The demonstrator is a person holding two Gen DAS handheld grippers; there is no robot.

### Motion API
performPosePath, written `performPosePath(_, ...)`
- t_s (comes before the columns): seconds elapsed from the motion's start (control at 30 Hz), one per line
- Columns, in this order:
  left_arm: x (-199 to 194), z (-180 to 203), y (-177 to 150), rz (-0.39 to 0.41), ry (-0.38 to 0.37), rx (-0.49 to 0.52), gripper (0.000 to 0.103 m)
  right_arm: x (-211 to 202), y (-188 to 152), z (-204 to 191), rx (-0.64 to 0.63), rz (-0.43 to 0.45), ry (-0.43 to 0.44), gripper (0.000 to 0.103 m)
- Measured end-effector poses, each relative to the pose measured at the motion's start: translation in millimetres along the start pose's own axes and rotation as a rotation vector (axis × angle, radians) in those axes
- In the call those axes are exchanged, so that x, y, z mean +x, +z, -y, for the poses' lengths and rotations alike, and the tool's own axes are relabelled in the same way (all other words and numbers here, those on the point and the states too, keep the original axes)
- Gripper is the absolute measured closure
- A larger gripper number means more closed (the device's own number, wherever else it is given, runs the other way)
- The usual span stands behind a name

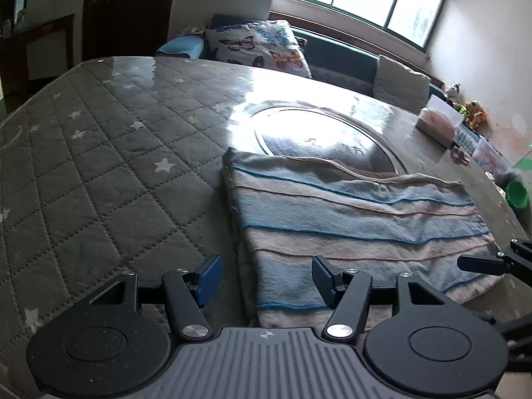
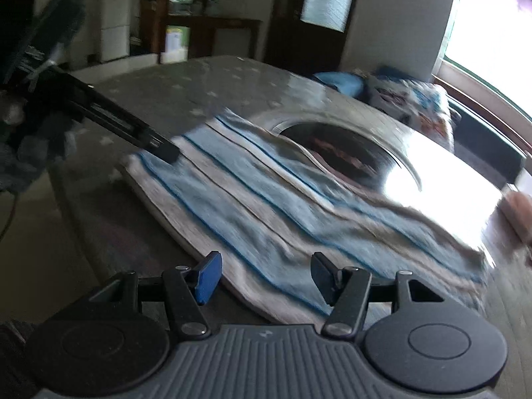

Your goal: Fold clothes

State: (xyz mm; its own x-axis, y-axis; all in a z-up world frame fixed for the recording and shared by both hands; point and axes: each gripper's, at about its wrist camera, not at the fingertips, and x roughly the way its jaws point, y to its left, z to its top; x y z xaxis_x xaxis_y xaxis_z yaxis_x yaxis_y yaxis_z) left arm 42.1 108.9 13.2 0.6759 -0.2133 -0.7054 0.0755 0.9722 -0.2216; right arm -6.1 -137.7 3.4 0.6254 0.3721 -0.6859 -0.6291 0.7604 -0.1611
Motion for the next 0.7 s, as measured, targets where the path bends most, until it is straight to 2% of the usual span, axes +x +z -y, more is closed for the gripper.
performPosePath(0.27,-5.9,-19.4,18.2,0.048,0.024,-0.078,0.039,28.8,37.9,-47.8,-0.160,0.052,0.185,0.043)
performPosePath(0.47,-2.5,-27.6,24.0,0.035,0.001,-0.135,0.034,51.7,57.3,-81.5,-0.243,0.059,0.249,0.049)
performPosePath(0.57,0.7,-27.8,24.2,0.020,-0.022,-0.156,0.030,60.6,57.5,-91.9,-0.273,0.046,0.256,0.063)
performPosePath(0.63,3.1,-27.5,23.6,0.010,-0.036,-0.170,0.029,62.4,56.3,-94.2,-0.273,0.041,0.249,0.084)
performPosePath(0.7,5.6,-27.7,23.3,-0.002,-0.051,-0.189,0.028,59.8,57.5,-89.8,-0.245,0.048,0.252,0.091)
